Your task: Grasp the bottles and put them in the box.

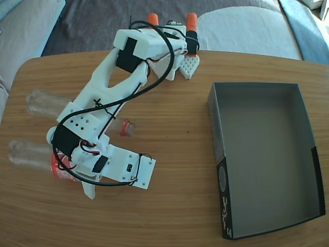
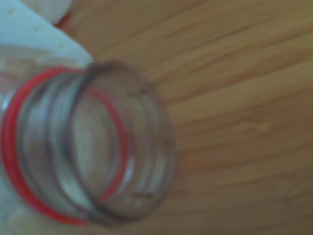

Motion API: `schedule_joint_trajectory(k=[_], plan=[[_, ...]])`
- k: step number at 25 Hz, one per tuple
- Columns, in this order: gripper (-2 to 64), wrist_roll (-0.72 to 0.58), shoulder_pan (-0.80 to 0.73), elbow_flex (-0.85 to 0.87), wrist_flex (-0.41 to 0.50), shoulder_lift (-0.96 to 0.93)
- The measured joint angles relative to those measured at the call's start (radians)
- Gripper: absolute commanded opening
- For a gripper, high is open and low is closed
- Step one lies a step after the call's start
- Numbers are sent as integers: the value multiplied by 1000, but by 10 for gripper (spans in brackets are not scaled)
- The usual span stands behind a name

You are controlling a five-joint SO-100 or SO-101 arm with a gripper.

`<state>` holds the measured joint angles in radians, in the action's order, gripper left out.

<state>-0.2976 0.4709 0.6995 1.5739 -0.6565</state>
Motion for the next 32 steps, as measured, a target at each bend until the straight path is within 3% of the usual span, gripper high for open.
schedule_joint_trajectory(k=[7,24,32], plan=[[356,2,12,-2,0,0],[84,3,5,-2,-6,0],[67,3,6,-2,-6,0]])
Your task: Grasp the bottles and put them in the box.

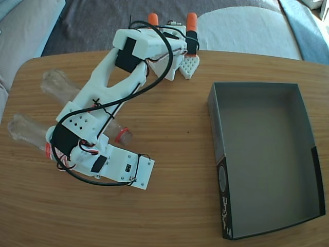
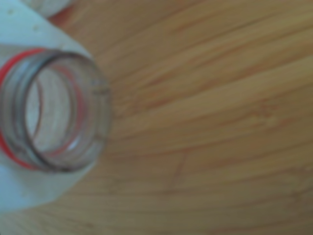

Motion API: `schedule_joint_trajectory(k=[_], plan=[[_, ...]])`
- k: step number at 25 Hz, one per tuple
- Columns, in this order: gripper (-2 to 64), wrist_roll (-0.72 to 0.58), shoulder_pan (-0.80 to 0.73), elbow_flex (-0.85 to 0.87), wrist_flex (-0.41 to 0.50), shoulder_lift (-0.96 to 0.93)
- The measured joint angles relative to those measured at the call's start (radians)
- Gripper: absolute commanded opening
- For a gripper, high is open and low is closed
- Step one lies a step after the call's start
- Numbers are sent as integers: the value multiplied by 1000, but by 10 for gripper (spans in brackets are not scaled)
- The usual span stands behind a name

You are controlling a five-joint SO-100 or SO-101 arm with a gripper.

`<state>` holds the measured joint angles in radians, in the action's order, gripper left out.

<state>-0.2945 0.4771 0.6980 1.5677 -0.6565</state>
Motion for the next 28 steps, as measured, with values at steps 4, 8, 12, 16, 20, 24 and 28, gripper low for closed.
schedule_joint_trajectory(k=[4,8,12,16,20,24,28], plan=[[67,0,-8,-29,-11,0],[67,-21,-18,-117,-14,0],[67,-141,-26,-179,-12,0],[67,-265,-48,-270,43,0],[65,-370,-89,-414,78,0],[-4,-446,-140,-523,78,-2],[-3,-515,-215,-528,78,-41]])
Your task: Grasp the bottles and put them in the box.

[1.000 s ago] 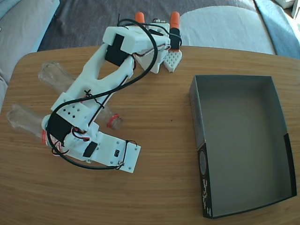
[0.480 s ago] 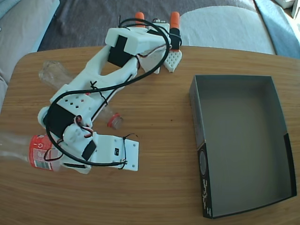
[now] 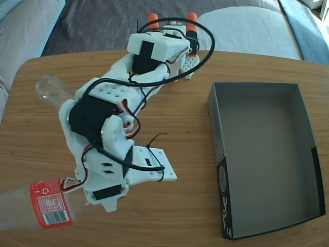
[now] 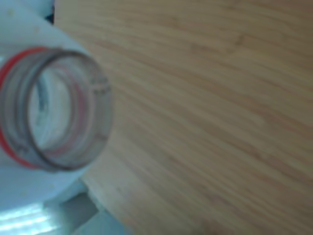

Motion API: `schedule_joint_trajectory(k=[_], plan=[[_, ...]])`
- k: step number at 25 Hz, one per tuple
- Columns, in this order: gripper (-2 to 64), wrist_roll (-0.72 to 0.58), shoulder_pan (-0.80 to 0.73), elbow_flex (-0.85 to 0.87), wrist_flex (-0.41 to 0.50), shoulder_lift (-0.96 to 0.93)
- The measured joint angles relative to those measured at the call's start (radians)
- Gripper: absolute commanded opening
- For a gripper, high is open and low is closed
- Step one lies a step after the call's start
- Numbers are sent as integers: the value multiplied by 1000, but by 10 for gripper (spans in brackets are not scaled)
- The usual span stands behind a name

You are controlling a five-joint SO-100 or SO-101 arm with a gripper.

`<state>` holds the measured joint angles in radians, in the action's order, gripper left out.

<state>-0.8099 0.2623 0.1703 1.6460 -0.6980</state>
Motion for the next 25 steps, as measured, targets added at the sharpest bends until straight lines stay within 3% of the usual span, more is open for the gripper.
schedule_joint_trajectory(k=[10,25], plan=[[-3,-54,-291,126,0,-190],[-3,-118,-675,594,0,-554]])
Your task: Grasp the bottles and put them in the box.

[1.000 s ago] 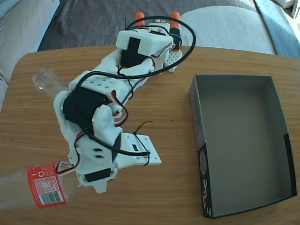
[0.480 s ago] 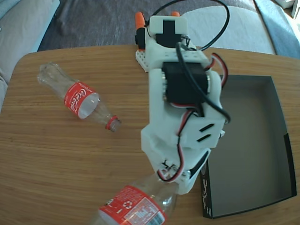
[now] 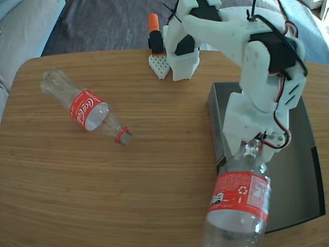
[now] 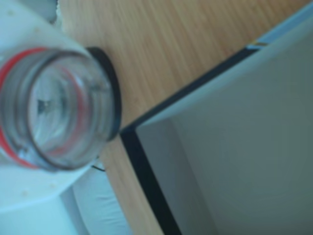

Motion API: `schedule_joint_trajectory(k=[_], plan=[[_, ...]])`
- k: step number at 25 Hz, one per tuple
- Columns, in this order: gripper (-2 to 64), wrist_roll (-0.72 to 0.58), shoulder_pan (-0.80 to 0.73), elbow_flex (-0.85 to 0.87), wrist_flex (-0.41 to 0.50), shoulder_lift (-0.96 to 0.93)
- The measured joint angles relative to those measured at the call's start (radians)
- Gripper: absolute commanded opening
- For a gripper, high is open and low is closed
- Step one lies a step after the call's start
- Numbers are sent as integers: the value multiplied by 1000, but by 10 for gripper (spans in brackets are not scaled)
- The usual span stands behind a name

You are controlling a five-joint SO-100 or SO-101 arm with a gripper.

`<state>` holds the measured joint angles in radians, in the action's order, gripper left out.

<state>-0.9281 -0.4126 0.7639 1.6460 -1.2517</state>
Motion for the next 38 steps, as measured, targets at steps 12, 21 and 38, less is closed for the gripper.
schedule_joint_trajectory(k=[12,21,38], plan=[[-3,2,-258,497,0,-331],[-3,101,-376,765,-11,-552],[-3,236,-523,930,-193,-575]])
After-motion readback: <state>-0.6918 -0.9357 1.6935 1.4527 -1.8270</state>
